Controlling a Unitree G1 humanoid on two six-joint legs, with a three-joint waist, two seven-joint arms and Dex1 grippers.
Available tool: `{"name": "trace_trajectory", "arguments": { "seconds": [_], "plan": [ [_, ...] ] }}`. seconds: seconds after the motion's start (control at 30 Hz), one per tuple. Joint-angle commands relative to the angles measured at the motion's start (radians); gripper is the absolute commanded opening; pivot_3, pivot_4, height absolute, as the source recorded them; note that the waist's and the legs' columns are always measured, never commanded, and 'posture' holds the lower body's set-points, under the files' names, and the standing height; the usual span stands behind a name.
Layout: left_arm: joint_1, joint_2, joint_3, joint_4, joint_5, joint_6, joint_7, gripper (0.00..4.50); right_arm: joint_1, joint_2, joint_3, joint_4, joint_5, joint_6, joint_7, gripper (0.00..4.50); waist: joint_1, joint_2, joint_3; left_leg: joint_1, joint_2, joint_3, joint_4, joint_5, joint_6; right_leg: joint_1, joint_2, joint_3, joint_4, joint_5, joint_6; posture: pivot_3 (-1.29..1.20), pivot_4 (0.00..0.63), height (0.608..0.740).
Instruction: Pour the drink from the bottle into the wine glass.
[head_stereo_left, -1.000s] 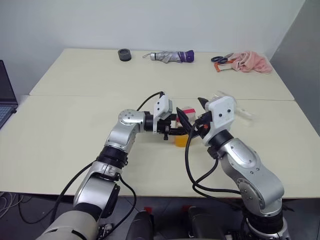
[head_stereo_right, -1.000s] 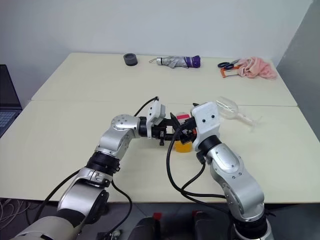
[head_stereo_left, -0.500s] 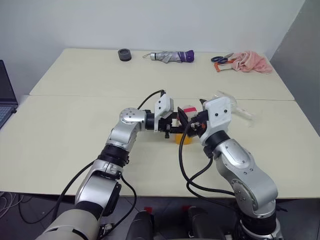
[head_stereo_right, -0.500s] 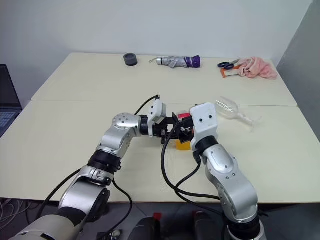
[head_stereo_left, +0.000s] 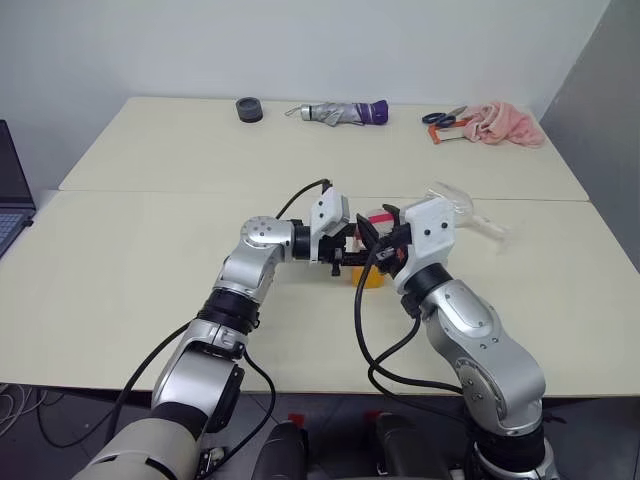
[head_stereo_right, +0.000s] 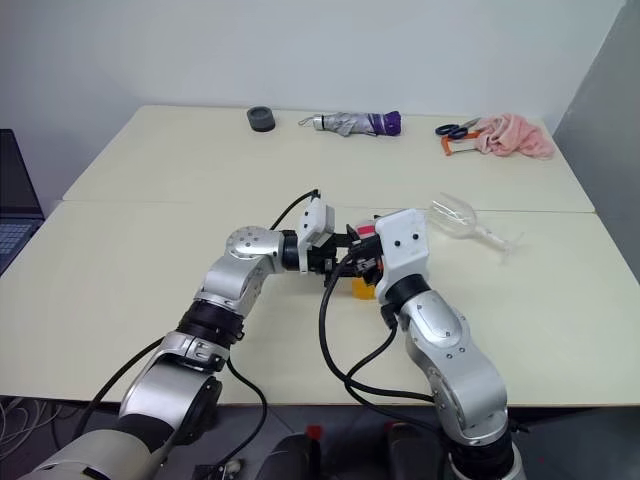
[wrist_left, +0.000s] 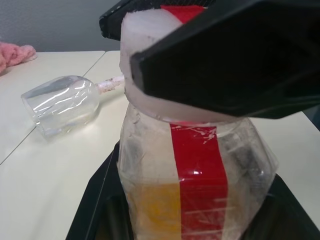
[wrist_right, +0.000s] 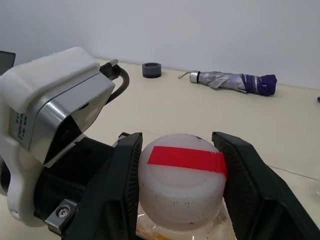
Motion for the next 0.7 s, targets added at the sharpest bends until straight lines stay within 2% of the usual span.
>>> {"name": "trace_trajectory", "arguments": {
  "seconds": [0.03,0.13,0.23,0.37,0.47,0.6,0.63,0.7],
  "plan": [
    [-0.030,0.007,0.007,-0.033,-0.017,-0.009,-0.042,1.87,-0.017,-0.080,-0.017,0.039,0.036,-0.179,0.166,1.89,-0.001,0.000,0.000,0.000,0.000,0.000,0.000,0.000,0.000,0.000,0.000,0.000,0.000,0.000,0.000,0.00,0.150,0.740],
    [-0.036,0.015,-0.001,-0.034,-0.017,-0.007,-0.075,1.87,-0.073,-0.256,-0.075,0.150,0.221,-0.259,0.557,1.89,-0.001,0.000,0.000,0.000,-0.001,0.000,0.000,0.000,0.000,0.000,0.000,0.000,0.000,0.000,0.000,0.00,0.150,0.740],
    [-0.042,0.019,0.000,-0.030,-0.016,-0.009,-0.096,1.86,-0.173,-0.357,-0.104,0.266,0.305,-0.253,0.736,1.89,-0.001,0.000,0.000,0.001,-0.001,0.000,0.000,0.000,0.000,0.001,-0.001,-0.001,-0.001,0.000,0.000,0.00,0.150,0.740],
    [-0.049,0.021,0.003,-0.037,-0.015,-0.007,-0.115,1.85,-0.345,-0.451,-0.140,0.428,0.458,-0.111,0.963,1.89,-0.007,0.001,0.001,0.001,0.000,0.000,0.000,0.000,0.001,0.001,0.001,-0.001,0.000,0.000,0.000,0.00,0.150,0.740],
    [-0.046,0.023,0.005,-0.047,-0.014,-0.004,-0.120,1.83,-0.409,-0.498,-0.123,0.539,0.414,-0.154,1.053,2.91,-0.006,0.001,0.001,0.001,0.000,-0.001,0.000,0.000,0.001,0.001,0.000,-0.001,0.000,0.000,0.000,0.00,0.150,0.740],
    [-0.039,0.026,0.005,-0.058,-0.014,0.000,-0.119,1.83,-0.394,-0.528,-0.144,0.534,0.421,-0.142,1.081,4.28,-0.003,0.001,0.001,0.000,0.000,-0.001,0.000,0.000,0.001,0.001,-0.001,-0.001,-0.001,0.000,0.000,0.00,0.150,0.740],
    [-0.037,0.026,0.006,-0.059,-0.014,0.000,-0.118,1.83,-0.381,-0.525,-0.166,0.518,0.429,-0.136,1.056,4.49,-0.002,0.001,0.001,-0.001,-0.001,0.000,0.000,0.000,0.001,0.000,-0.001,-0.001,-0.001,0.000,0.000,0.00,0.150,0.740],
    [-0.035,0.026,0.007,-0.060,-0.014,0.000,-0.113,1.83,-0.349,-0.521,-0.211,0.474,0.449,-0.120,1.007,4.50,-0.001,0.001,0.001,-0.001,-0.001,0.000,0.000,0.000,0.001,0.000,-0.003,-0.001,-0.001,0.000,0.000,0.00,0.150,0.740]
  ]
}}
